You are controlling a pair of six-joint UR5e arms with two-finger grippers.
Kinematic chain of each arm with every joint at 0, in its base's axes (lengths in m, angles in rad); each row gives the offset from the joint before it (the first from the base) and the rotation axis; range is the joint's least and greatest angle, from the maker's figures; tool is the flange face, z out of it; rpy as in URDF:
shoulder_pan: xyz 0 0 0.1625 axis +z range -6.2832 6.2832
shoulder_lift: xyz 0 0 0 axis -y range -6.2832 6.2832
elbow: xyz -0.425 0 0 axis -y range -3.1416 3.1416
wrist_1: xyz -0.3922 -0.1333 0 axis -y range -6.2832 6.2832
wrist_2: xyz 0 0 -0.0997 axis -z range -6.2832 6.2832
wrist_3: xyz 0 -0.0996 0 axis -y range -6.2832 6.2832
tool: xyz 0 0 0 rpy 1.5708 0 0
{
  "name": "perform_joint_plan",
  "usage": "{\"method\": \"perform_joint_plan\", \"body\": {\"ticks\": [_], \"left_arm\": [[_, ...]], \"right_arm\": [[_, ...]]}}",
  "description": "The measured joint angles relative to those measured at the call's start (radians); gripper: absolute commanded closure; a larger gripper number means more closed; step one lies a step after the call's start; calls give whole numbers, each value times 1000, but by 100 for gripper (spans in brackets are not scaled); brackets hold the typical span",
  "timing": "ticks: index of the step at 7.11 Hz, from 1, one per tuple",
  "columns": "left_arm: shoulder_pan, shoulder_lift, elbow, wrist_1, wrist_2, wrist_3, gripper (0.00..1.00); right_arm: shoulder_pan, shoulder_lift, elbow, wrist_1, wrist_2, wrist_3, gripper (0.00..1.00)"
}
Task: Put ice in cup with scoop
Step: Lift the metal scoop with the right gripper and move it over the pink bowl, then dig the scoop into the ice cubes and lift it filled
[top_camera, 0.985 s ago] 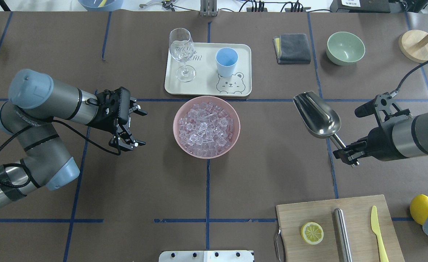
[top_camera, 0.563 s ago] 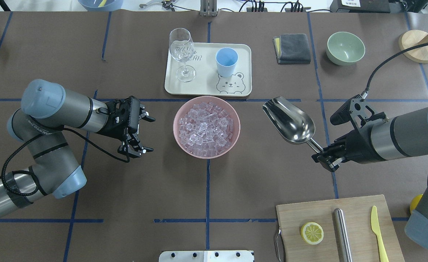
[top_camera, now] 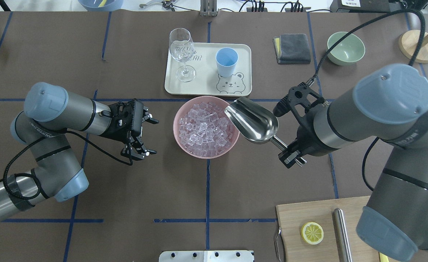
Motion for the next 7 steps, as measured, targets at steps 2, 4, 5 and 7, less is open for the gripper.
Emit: {"method": "perform_joint_plan", "body": {"ticks": [2,4,5,7], "left_arm": [[0,0,0,0,0,2,0],[0,0,0,0,-1,2,0],[1,0,1,-1,-1,2,0],[1,2,1,-16,-1,2,0]], "right_arm": [[-12,248,-40,-461,-73,-206,100],[-28,390,-162,-651,-121,-323,100],[-42,465,-231,-741,-149,-366,100],[-72,608,-401,-874,-221,-440,100]]}}
